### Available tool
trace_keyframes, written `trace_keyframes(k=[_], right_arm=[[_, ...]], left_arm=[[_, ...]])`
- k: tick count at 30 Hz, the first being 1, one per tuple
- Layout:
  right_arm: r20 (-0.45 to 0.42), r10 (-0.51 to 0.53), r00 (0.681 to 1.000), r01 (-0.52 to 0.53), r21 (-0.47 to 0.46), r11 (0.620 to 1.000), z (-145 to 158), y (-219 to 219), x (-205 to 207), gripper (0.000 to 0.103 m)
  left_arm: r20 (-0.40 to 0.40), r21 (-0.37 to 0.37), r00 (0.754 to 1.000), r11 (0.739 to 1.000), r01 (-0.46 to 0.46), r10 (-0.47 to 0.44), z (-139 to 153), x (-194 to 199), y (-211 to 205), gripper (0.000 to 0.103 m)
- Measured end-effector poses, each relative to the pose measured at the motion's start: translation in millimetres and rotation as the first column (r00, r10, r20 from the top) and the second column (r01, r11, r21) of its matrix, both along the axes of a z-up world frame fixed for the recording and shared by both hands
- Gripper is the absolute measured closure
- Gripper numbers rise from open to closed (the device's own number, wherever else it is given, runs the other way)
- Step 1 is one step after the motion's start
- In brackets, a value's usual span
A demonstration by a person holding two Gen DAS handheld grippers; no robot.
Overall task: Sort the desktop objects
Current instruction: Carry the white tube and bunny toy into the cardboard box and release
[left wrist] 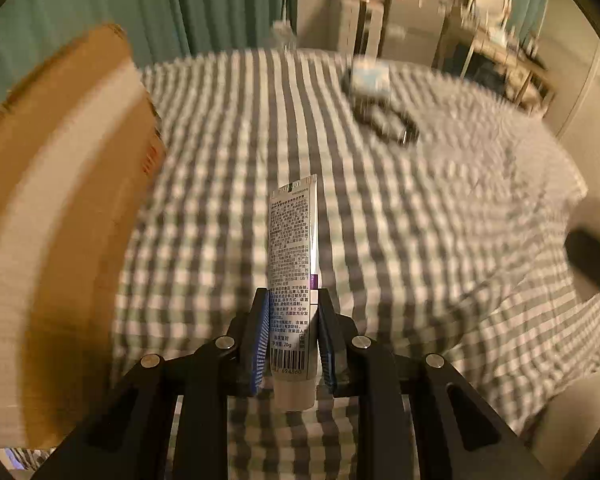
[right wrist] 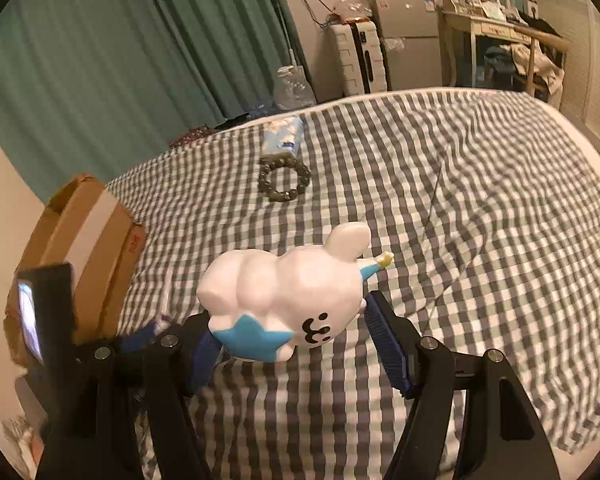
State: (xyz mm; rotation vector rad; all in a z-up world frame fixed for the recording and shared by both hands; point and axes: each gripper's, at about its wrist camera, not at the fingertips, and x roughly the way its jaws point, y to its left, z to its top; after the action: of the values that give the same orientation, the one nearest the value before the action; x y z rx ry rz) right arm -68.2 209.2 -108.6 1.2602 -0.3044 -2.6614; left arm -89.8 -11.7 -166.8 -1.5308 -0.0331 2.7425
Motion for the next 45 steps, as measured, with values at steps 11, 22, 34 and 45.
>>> trace_keyframes(k=[11, 22, 34, 45], right_arm=[[-0.139, 0.045, 0.989, -0.045, 0.003, 0.999, 97.7, -49.0, 19.4, 0.036], [-0.189, 0.168, 0.967, -0.192, -0.114, 0.975, 154.4, -143.6, 14.2, 0.036], [-0.068, 0.350, 0.934, -0.352, -0.024, 0.936, 109.3, -284.6, -14.7, 0.036], [-0.021, 0.219, 0.975, -0.220, -0.159, 0.963, 68.9, -310.9, -44.2, 0.006]], left_arm=[[-0.267, 0.053, 0.963, 0.997, 0.047, -0.031, 135.4, 2.7, -47.1, 0.081], [-0.386, 0.061, 0.917, 0.994, -0.089, 0.105, 206.1, 13.1, -182.2, 0.081], [-0.260, 0.158, 0.951, 0.979, -0.127, 0.166, 107.8, -0.4, -290.7, 0.080], [-0.209, 0.136, 0.960, 0.977, -0.163, 0.189, 68.4, -2.5, -298.1, 0.017]])
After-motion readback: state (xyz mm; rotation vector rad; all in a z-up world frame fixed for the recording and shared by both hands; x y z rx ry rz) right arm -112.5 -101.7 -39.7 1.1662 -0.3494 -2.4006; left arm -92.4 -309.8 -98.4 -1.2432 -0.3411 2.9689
